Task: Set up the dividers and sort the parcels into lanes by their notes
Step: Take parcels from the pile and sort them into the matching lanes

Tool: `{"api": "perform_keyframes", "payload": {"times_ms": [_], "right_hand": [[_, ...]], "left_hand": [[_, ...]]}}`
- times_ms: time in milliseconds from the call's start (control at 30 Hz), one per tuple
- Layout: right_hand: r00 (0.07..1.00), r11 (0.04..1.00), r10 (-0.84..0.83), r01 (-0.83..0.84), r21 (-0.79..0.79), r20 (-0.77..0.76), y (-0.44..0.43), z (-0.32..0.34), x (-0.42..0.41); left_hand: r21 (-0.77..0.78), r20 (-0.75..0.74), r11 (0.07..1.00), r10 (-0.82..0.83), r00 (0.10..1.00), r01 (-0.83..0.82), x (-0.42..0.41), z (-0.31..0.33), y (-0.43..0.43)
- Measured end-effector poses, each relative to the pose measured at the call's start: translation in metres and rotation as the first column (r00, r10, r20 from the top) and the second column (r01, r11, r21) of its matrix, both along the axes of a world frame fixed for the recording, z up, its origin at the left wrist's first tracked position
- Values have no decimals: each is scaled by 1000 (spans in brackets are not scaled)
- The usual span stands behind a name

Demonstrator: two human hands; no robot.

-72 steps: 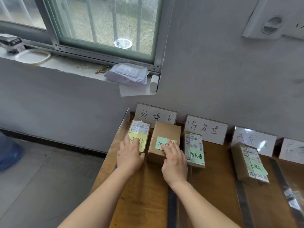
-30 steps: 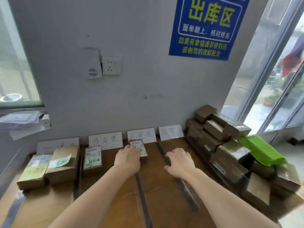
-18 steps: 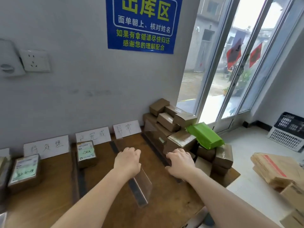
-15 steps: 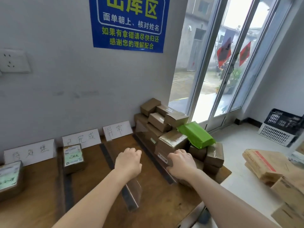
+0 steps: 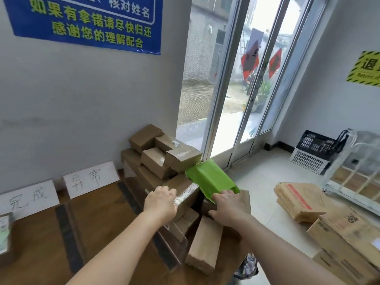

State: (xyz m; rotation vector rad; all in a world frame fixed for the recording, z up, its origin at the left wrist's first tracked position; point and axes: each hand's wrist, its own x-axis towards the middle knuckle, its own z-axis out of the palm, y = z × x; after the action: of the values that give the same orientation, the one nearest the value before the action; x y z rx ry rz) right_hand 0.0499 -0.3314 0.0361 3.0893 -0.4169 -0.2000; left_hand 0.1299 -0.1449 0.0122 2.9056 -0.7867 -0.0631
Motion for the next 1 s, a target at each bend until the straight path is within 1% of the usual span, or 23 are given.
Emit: {"api": "perform_keyframes", "payload": {"times_ms": [100,167,367,500,600,700,767,833,933,1000], "right_hand": [[1000,1000,-21,21,3,-3,-23,-6,22],[999,999,-35,35,21,-4,-36,-14,36],[999,993,-46,46,105,-6,-68,-31,73],[999,990,-30,33,135,-22,-89,-41,97],[998,985,-18,29,172,-64,-104,-48,110],[996,967,-2,25,253,-93,-116,-56,118],[997,956,14,9,294,-77,-122,-61,122],[999,947,27,-12,321,-43,-128,-65,126],[999,921,33,-27,389,-9,-138,-66,129],[1000,895,22,-27,445,18,-145,-65,130]], "left_hand": [[28,-9,999,16,1000,-16,22,-7,-23],[18,-1,999,50,999,-50,32,-10,-35],[-106,149,987,133,980,-118,67,-4,-66],[-71,190,977,210,959,-200,100,5,-86],[-19,154,962,271,950,-271,124,10,-100],[52,65,935,347,936,-350,144,11,-111],[82,22,917,389,921,-389,151,9,-115],[63,18,909,411,912,-411,155,7,-117],[-17,46,902,433,900,-432,155,7,-117],[-76,17,886,459,888,-456,152,8,-119]]}}
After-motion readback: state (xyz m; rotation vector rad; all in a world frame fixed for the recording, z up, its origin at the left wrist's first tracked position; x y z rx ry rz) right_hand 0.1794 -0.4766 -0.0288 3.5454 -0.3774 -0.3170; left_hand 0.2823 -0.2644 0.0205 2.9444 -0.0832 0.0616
